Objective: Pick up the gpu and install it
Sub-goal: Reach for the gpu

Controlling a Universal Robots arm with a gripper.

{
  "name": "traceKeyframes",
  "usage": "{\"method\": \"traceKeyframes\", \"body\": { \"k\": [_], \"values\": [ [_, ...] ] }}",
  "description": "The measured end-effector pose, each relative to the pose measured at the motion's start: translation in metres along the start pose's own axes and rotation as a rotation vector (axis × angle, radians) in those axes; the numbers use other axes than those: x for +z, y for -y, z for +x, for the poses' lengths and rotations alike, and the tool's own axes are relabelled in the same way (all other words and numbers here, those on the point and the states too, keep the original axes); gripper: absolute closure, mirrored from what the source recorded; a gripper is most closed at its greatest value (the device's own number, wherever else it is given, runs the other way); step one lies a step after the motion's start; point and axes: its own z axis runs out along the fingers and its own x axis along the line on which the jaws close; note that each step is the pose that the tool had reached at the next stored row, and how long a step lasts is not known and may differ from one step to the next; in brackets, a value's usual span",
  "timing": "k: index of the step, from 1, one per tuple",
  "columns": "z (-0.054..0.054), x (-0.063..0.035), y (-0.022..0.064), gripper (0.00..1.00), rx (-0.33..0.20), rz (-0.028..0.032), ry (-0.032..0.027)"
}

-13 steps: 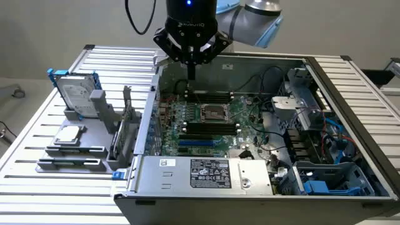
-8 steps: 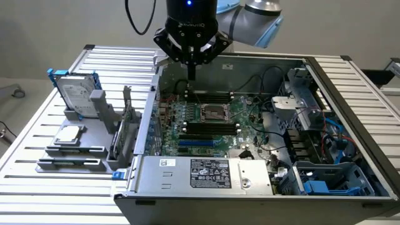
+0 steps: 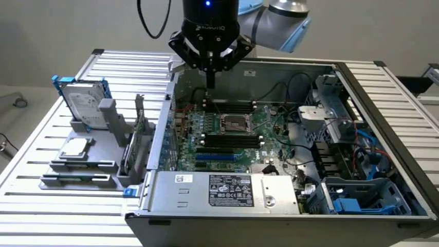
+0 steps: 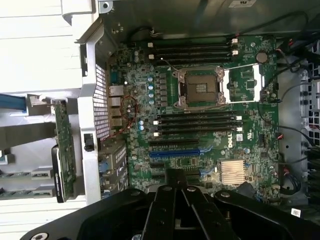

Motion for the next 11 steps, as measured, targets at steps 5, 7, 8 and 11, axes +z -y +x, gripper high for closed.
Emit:
{"method": "traceKeyframes", "body": {
  "k": [5, 7, 8, 11],
  "values": [
    [0.016, 0.0001, -0.0065, 0.89, 0.0, 0.0, -0.0011],
    [0.024, 0.0001, -0.01, 0.89, 0.0, 0.0001, -0.0013],
    [0.027, 0.0001, -0.0117, 0.89, 0.0, 0.0, -0.0013],
    [0.038, 0.0002, -0.0171, 0.89, 0.0, 0.0, -0.0014]
  ]
}}
